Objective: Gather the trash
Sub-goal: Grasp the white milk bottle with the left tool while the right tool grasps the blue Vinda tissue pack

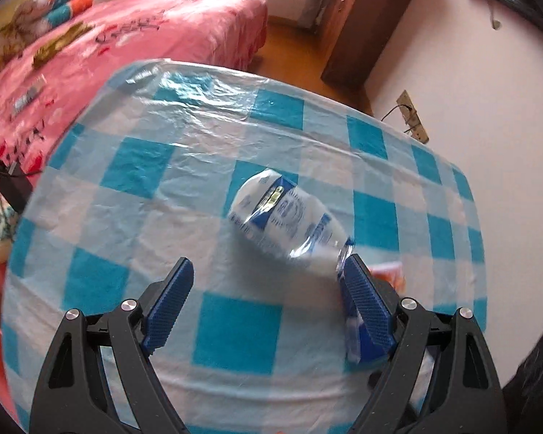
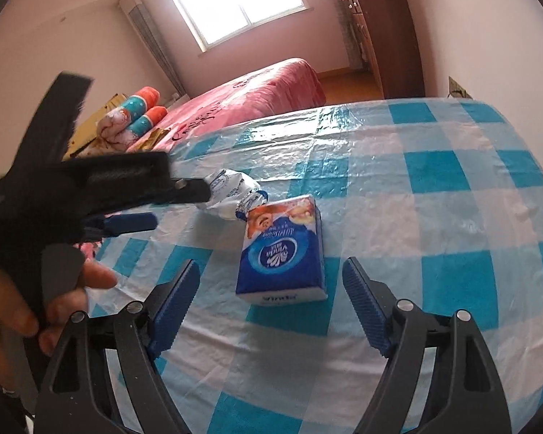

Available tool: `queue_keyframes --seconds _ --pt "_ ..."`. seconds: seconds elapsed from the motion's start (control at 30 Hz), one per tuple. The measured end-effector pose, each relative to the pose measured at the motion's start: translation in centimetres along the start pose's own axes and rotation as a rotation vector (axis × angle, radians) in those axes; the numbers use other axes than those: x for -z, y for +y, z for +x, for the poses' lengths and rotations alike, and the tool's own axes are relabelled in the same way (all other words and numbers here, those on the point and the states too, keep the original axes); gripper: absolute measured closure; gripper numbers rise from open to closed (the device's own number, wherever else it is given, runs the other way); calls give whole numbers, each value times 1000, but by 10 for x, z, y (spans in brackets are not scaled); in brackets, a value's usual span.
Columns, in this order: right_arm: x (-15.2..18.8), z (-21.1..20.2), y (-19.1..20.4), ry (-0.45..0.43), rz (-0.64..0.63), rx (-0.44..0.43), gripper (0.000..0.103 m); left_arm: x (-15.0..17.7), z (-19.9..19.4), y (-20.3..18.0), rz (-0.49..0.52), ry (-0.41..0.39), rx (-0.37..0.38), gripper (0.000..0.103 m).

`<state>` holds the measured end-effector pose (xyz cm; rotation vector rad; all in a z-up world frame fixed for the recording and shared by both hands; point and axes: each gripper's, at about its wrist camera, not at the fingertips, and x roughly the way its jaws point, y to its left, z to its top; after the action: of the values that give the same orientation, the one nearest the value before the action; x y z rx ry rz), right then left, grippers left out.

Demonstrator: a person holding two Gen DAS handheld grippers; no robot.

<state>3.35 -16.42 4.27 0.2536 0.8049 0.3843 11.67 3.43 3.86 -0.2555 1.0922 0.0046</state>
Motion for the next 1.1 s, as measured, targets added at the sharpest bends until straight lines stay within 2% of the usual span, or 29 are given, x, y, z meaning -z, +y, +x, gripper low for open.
queue_keyframes --seconds 0.33,0.47,0.57,0.63,0.67,0.73,0.77,0.97,1.1 --pt "-1 7 -6 15 -4 -6 22 -22 39 -18 -65 40 -45 17" --pt "1 8 -6 24 -6 -15 22 -24 44 -27 -30 24 -75 19" --pt "2 8 -6 28 -8 -20 22 -23 43 -28 -6 3 -113 33" --pt "2 10 -7 36 -10 -20 22 -23 41 -25 9 -6 -132 51" --pt "2 10 -8 37 -9 -20 22 -23 39 -23 11 -12 -141 56" --pt "2 12 -9 42 -6 -17 22 -22 36 -16 4 -18 -143 72" --pt "2 14 -10 46 -4 -13 22 -24 36 -12 2 -19 -142 76" --pt "2 17 -13 52 0 -6 22 -20 30 3 -13 -16 -95 77" --pt "1 18 -13 53 -7 -10 22 -8 20 5 26 -31 -76 77"
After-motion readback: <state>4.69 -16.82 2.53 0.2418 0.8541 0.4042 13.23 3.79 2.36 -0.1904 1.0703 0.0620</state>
